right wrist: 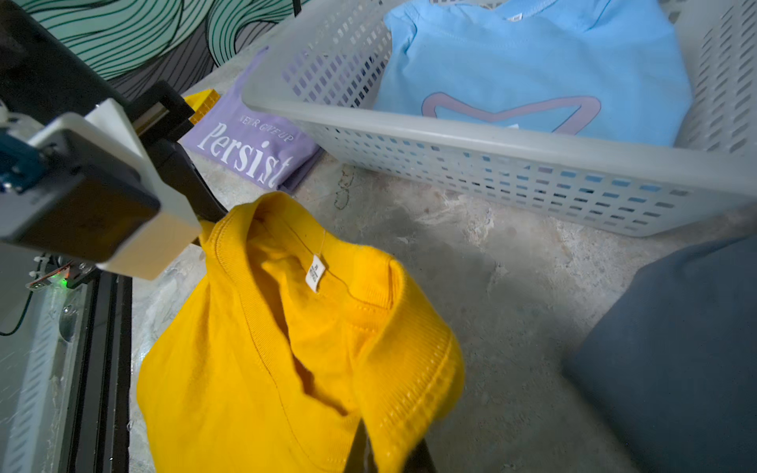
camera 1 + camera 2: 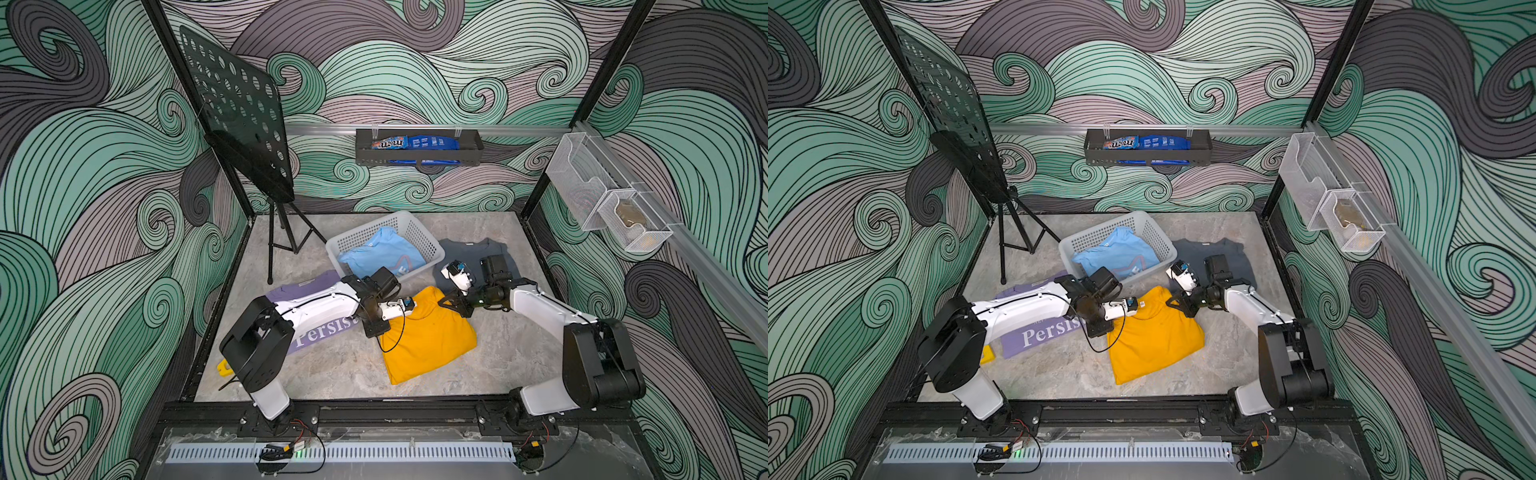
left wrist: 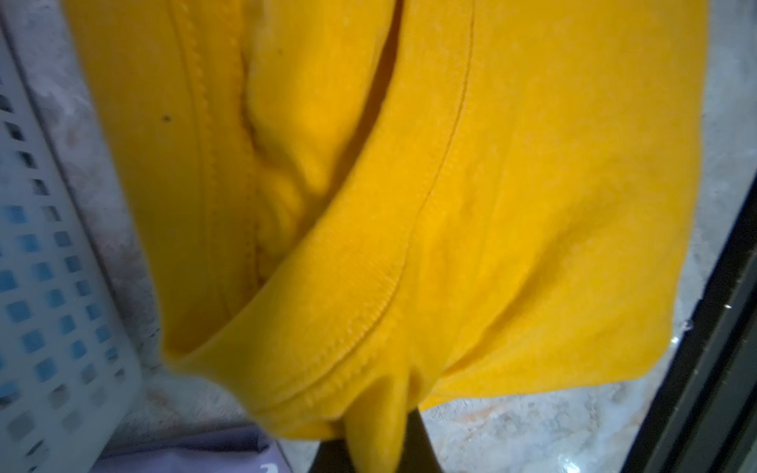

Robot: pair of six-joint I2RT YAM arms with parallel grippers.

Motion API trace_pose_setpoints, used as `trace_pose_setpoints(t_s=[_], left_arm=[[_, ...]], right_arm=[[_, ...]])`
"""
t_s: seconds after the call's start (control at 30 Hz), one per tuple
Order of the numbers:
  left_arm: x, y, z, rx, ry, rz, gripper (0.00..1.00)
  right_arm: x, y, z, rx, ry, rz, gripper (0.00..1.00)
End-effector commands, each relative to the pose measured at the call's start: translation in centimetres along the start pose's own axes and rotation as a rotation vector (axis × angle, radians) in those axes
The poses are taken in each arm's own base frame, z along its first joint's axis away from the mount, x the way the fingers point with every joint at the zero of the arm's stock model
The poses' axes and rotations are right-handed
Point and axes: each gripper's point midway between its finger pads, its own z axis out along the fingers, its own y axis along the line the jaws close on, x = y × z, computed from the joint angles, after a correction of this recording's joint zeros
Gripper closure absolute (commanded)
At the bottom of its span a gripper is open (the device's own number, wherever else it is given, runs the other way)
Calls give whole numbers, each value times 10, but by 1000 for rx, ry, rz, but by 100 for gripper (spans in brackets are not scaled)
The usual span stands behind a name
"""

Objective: Put the folded t-shirts into the basket
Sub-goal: Pick up the T-shirt from the center of the board, then place the T-shirt in the bin.

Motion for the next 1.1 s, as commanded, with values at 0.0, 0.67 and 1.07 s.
trace_pose_setpoints(t_s=[0.0, 0.67, 1.07], left_arm=[[-10, -3, -39, -5, -55, 54, 100], [-51, 89, -226, -403, -244, -59, 100], [-52, 175, -203, -453, -195, -185, 100]], right_arm=[[-28, 15, -18, -31, -82, -53, 100], [-245, 20, -97, 104, -491, -185, 100], [-296, -54, -22, 93, -434, -101, 100]])
